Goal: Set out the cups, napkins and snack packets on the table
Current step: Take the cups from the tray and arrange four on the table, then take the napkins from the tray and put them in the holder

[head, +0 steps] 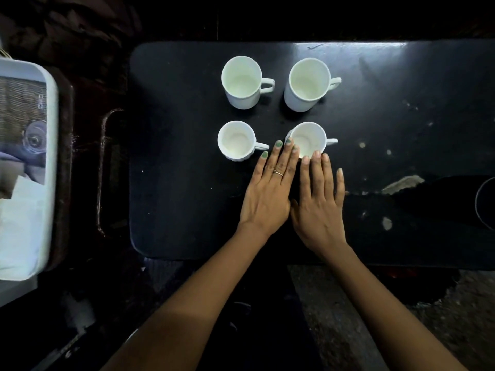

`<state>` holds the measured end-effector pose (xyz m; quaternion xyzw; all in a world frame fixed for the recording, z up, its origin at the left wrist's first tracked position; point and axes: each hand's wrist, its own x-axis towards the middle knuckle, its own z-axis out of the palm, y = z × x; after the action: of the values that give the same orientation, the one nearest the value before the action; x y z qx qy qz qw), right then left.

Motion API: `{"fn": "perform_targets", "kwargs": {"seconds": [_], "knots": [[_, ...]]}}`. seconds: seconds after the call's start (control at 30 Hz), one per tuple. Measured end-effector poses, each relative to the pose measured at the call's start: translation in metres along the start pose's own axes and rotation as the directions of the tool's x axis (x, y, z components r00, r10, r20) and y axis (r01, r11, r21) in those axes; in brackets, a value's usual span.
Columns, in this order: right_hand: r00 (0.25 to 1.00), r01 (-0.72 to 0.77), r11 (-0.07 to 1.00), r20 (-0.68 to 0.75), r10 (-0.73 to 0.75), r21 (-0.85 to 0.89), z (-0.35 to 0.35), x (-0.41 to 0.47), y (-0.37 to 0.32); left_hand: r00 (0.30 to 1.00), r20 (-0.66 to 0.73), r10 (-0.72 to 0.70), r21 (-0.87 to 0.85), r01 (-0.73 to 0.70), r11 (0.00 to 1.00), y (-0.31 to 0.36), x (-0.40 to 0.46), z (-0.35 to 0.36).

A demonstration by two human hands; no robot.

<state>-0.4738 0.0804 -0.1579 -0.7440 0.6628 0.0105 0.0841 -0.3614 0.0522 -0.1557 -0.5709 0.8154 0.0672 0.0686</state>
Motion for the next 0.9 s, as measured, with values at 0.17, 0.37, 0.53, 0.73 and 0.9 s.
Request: {"fn": "perform_targets", "kwargs": {"seconds": [0.17, 0.37, 0.53, 0.73, 0.9], "knots": [[0.999, -0.023, 0.996, -0.033, 0.026, 0.087, -0.007, -0.003, -0.003, 0.999, -0.054, -0.006, -0.098, 0.001, 0.995, -0.004, -0.004, -0.007], [0.994, 0.022, 0.959, -0.106, 0.008, 0.283, -0.019, -0.012, -0.021, 0.985, -0.168, -0.034, -0.316, -0.021, 0.949, -0.022, -0.032, -0.013], [0.99, 0.111, 0.929, -0.118, -0.073, 0.353, -0.029, -0.013, -0.051, 0.964, -0.154, -0.215, -0.494, 0.114, 0.862, -0.044, -0.067, -0.02], [0.964, 0.265, 0.865, -0.141, -0.225, 0.427, -0.04, 0.002, -0.114, 0.879, -0.17, -0.446, -0.593, 0.271, 0.758, -0.085, -0.113, -0.027], [0.93, 0.365, 0.801, -0.145, -0.338, 0.474, -0.05, 0.019, -0.186, 0.722, -0.223, -0.655, -0.596, 0.431, 0.677, -0.134, -0.15, -0.031]]}}
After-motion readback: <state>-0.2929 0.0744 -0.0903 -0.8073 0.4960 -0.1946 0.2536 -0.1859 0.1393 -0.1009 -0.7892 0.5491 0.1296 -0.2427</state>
